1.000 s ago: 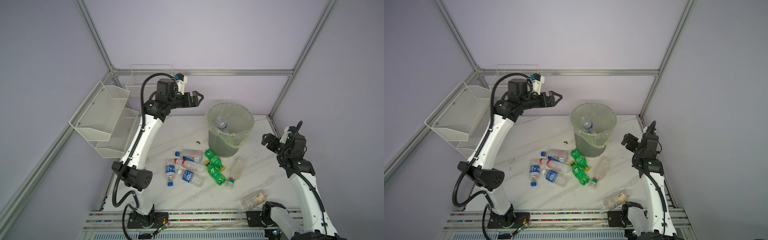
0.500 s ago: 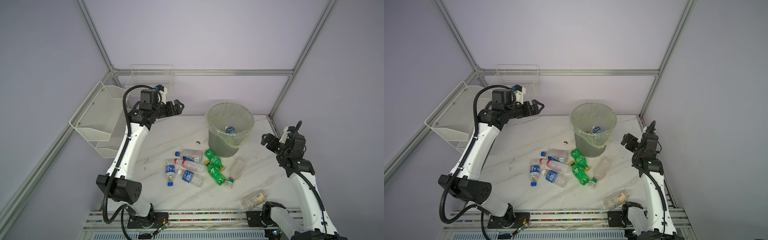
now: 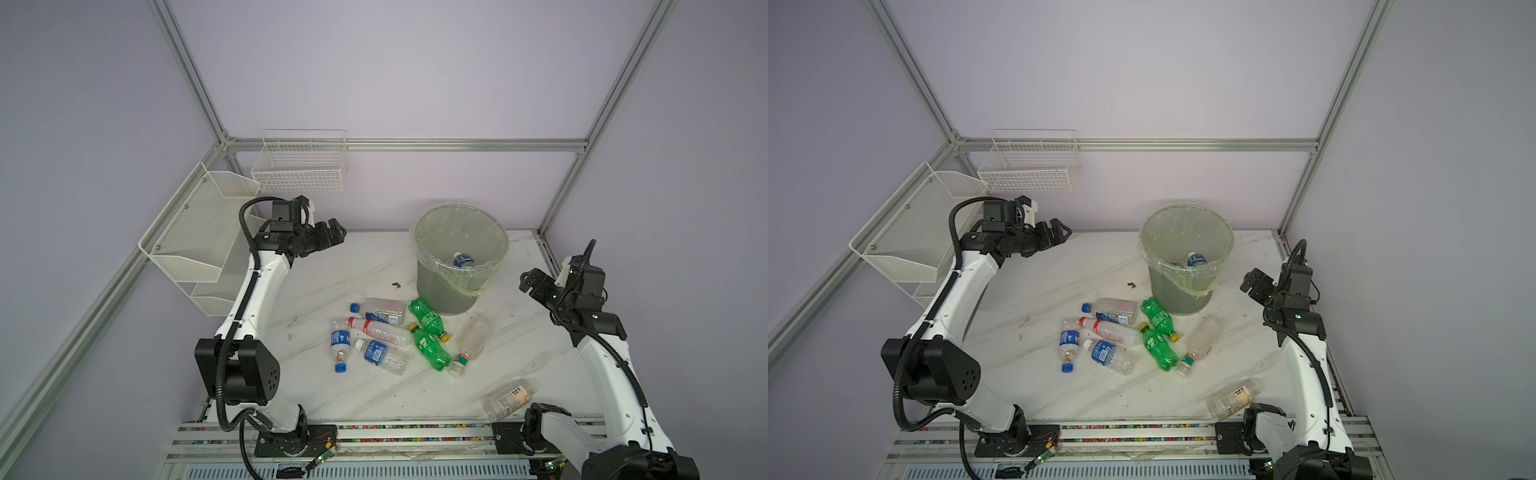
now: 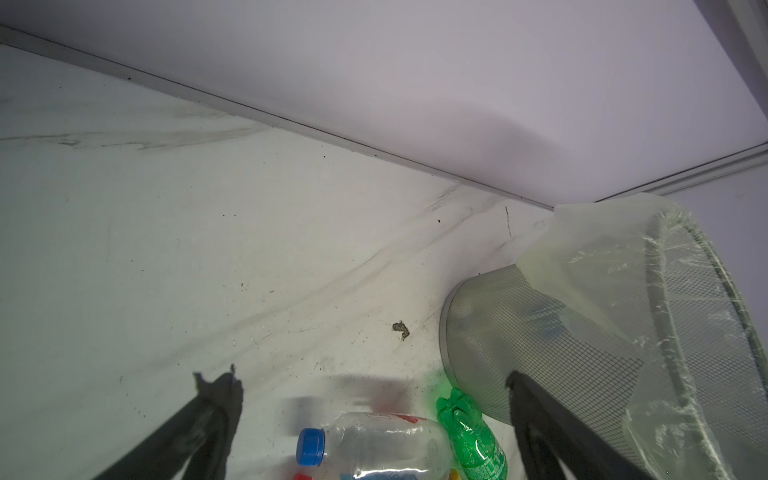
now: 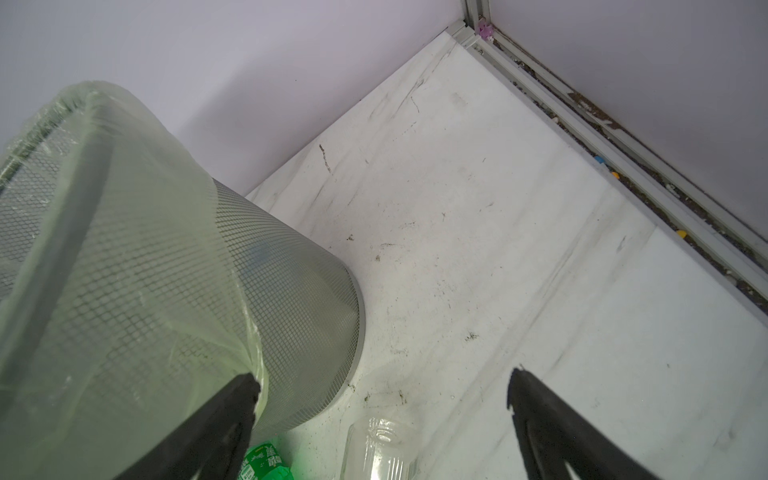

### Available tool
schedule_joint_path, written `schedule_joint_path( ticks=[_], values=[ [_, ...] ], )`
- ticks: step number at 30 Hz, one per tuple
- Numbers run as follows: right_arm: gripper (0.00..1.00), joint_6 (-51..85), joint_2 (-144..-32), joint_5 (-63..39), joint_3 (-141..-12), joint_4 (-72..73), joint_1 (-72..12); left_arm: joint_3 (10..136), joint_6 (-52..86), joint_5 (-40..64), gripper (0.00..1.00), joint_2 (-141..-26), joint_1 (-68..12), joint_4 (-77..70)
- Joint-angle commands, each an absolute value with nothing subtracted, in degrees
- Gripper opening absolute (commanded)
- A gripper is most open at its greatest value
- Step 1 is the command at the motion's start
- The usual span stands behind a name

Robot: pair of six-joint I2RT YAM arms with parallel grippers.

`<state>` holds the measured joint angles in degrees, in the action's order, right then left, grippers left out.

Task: Throw the plastic bottles in the bin
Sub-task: Throw the plastic bottle into the trash bin, then pick up the plastic bottle from the middle-right of the table.

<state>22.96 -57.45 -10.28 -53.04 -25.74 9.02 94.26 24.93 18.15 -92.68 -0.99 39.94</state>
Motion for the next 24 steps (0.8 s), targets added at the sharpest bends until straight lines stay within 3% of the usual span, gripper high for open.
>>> schedule_joint_path(
  ticks=[1,24],
  values=[
    [0.97,24.5,-57.5,-10.7,-54.9,-28.1,9.3,91.3,26.3,20.7,1.00,-92.8,-0.3,33.6],
    [0.98,27.5,-57.2,-10.5,-50.6,-36.8,9.3,80.1,22.0,18.6,1.00,-91.9,0.2,25.8]
  ],
)
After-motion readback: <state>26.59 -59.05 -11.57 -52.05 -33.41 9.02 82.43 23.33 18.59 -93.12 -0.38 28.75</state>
